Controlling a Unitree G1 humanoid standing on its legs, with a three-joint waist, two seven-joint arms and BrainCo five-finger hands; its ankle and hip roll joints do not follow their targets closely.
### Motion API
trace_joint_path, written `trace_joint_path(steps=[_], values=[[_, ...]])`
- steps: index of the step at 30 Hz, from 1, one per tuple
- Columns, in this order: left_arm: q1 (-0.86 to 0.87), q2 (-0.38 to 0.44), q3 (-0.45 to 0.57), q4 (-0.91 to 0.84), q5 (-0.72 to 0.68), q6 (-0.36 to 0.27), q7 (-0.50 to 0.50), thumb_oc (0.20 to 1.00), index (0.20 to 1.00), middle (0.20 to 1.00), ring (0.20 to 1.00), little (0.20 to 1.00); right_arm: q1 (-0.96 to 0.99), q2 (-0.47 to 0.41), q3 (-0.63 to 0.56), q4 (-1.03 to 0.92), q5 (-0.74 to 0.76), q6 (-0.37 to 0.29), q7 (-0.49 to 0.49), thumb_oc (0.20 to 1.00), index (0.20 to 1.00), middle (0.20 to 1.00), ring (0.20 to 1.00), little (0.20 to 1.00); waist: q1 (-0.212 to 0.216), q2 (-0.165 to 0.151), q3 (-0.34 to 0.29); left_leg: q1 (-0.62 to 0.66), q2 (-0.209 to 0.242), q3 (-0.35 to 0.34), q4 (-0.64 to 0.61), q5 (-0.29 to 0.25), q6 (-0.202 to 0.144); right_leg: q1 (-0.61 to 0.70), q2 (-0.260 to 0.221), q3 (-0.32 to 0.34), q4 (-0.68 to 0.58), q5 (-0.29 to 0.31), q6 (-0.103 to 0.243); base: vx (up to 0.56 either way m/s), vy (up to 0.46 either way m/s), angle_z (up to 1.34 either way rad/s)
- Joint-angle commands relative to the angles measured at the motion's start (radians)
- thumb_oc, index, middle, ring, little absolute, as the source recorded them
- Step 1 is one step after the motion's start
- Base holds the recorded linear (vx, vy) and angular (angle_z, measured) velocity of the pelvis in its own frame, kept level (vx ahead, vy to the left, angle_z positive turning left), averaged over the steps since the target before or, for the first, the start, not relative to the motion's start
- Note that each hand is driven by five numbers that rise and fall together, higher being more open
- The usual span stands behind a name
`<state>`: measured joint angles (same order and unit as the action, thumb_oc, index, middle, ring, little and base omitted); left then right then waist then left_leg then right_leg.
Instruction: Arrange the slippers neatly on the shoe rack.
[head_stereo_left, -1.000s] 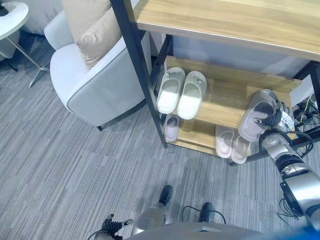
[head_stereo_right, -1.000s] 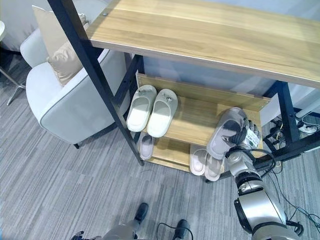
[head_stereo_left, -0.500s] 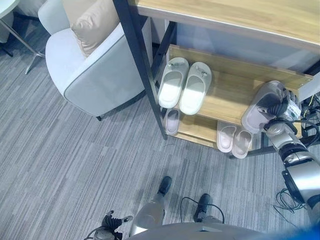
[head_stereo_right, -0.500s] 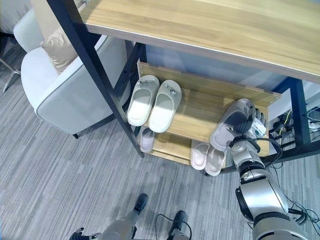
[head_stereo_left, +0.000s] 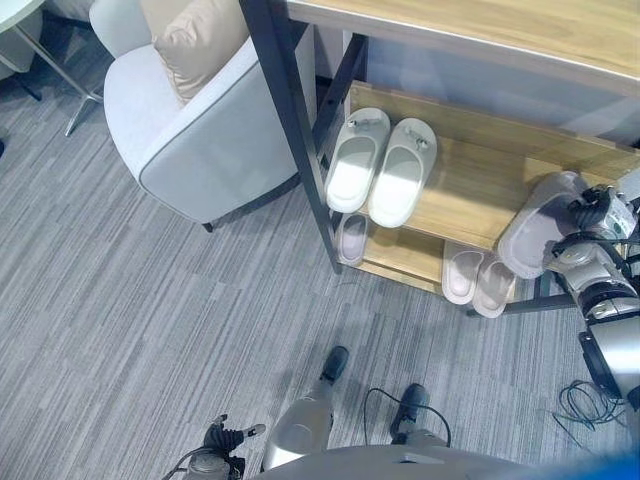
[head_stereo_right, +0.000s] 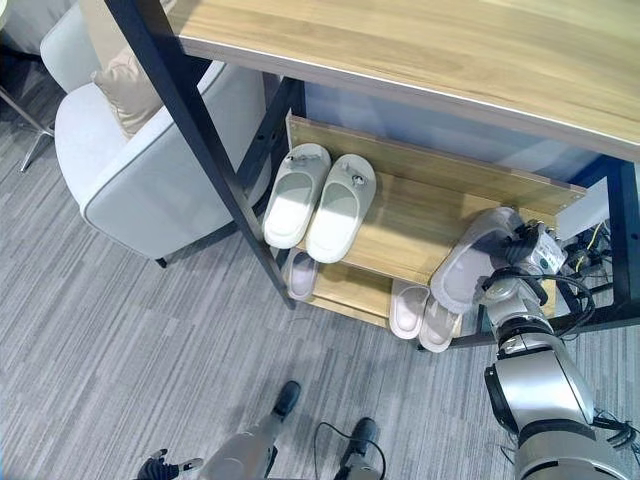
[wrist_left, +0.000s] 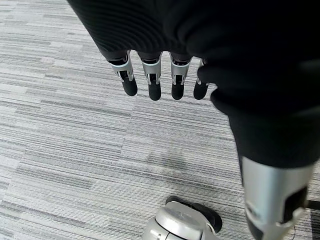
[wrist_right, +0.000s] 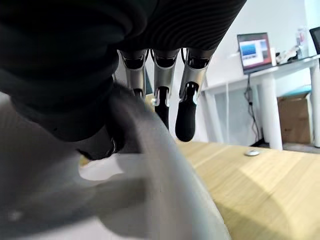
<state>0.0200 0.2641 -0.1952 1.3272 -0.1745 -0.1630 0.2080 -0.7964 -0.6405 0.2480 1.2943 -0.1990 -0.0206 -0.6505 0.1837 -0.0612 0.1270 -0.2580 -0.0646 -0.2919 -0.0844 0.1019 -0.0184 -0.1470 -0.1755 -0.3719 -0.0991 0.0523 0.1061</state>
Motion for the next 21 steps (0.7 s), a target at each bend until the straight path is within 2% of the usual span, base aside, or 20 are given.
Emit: trace_joint_path(steps=[1, 5, 8, 11, 13, 15, 17, 20, 21], values=[[-0.033, 0.027, -0.033, 0.081, 0.025, 0.007, 0.030, 1.000, 1.000, 1.000, 1.000, 1.000, 0.035, -0.018, 0.045, 0.024, -0.007, 0.037, 0.019, 0.200, 0.200, 0.200, 0.200, 0.200, 0.027, -0.005, 0.008, 0.045, 0.001, -0.008, -0.003, -0.091, -0.027, 0.090, -0.056, -0.072, 0.012, -0.002, 0.083, 0.01, 0.003, 0.06], [-0.036, 0.025, -0.031, 0.087, 0.043, 0.014, 0.035, 1.000, 1.000, 1.000, 1.000, 1.000, 0.060, -0.010, 0.051, 0.005, -0.037, 0.038, 0.009, 0.200, 0.200, 0.200, 0.200, 0.200, 0.021, -0.006, 0.005, 0.054, 0.006, 0.000, -0.003, -0.094, -0.026, 0.092, -0.056, -0.067, 0.012, -0.006, 0.082, 0.00, 0.001, 0.01], [-0.044, 0.025, -0.024, 0.091, 0.047, 0.019, 0.038, 1.000, 1.000, 1.000, 1.000, 1.000, 0.073, 0.005, 0.046, -0.076, -0.027, 0.014, 0.010, 0.200, 0.200, 0.200, 0.200, 0.200, 0.014, -0.006, 0.004, 0.061, 0.009, 0.003, -0.003, -0.096, -0.024, 0.097, -0.055, -0.063, 0.012, -0.008, 0.080, -0.02, 0.004, -0.02], [-0.054, 0.023, -0.010, 0.089, 0.049, 0.024, 0.042, 1.000, 1.000, 1.000, 1.000, 1.000, 0.120, 0.030, 0.055, -0.255, -0.036, -0.026, 0.038, 0.200, 0.200, 0.200, 0.200, 0.200, -0.004, -0.012, -0.008, 0.069, 0.012, 0.009, -0.003, -0.098, -0.023, 0.104, -0.054, -0.060, 0.012, -0.010, 0.077, -0.02, -0.009, -0.06], [-0.047, 0.016, 0.033, 0.073, 0.044, 0.031, 0.042, 1.000, 1.000, 1.000, 1.000, 1.000, 0.268, 0.069, 0.000, -0.688, -0.055, -0.067, 0.085, 0.200, 0.200, 0.200, 0.200, 0.200, -0.032, -0.012, -0.024, 0.103, 0.030, 0.024, -0.003, -0.109, -0.022, 0.127, -0.045, -0.044, 0.020, -0.023, 0.069, -0.03, -0.052, -0.02], [-0.045, 0.009, 0.081, 0.063, 0.055, 0.031, 0.034, 1.000, 1.000, 1.000, 1.000, 1.000, 0.463, 0.091, -0.053, -0.929, -0.055, -0.123, 0.165, 0.200, 0.200, 0.200, 0.200, 0.200, -0.061, -0.006, -0.049, 0.131, 0.043, 0.032, -0.003, -0.115, -0.023, 0.148, -0.035, -0.033, 0.023, -0.038, 0.060, -0.05, -0.122, -0.23], [-0.034, 0.007, 0.101, 0.057, 0.075, 0.035, 0.023, 1.000, 1.000, 1.000, 1.000, 1.000, 0.591, 0.091, -0.071, -1.068, -0.048, -0.158, 0.248, 0.200, 0.200, 0.200, 0.200, 0.200, -0.069, -0.003, -0.062, 0.152, 0.055, 0.029, 0.003, -0.122, -0.028, 0.170, -0.025, -0.035, 0.047, -0.073, 0.047, -0.08, -0.165, -0.19], [-0.030, 0.011, 0.102, 0.050, 0.090, 0.035, 0.022, 1.000, 1.000, 1.000, 1.000, 1.000, 0.612, 0.069, -0.065, -1.127, -0.056, -0.170, 0.282, 0.200, 0.200, 0.200, 0.200, 0.200, -0.070, 0.002, -0.057, 0.166, 0.065, 0.019, 0.009, -0.121, -0.033, 0.171, -0.019, -0.037, 0.097, -0.103, 0.032, -0.06, -0.106, -0.17], [-0.024, 0.026, 0.100, 0.045, 0.109, 0.033, 0.020, 1.000, 1.000, 1.000, 1.000, 1.000, 0.583, 0.047, -0.047, -1.165, -0.051, -0.189, 0.303, 0.200, 0.200, 0.200, 0.200, 0.200, -0.066, 0.007, -0.045, 0.181, 0.078, 0.009, 0.039, -0.130, -0.039, 0.174, -0.005, -0.034, 0.151, -0.146, 0.008, -0.11, -0.204, 0.04]])
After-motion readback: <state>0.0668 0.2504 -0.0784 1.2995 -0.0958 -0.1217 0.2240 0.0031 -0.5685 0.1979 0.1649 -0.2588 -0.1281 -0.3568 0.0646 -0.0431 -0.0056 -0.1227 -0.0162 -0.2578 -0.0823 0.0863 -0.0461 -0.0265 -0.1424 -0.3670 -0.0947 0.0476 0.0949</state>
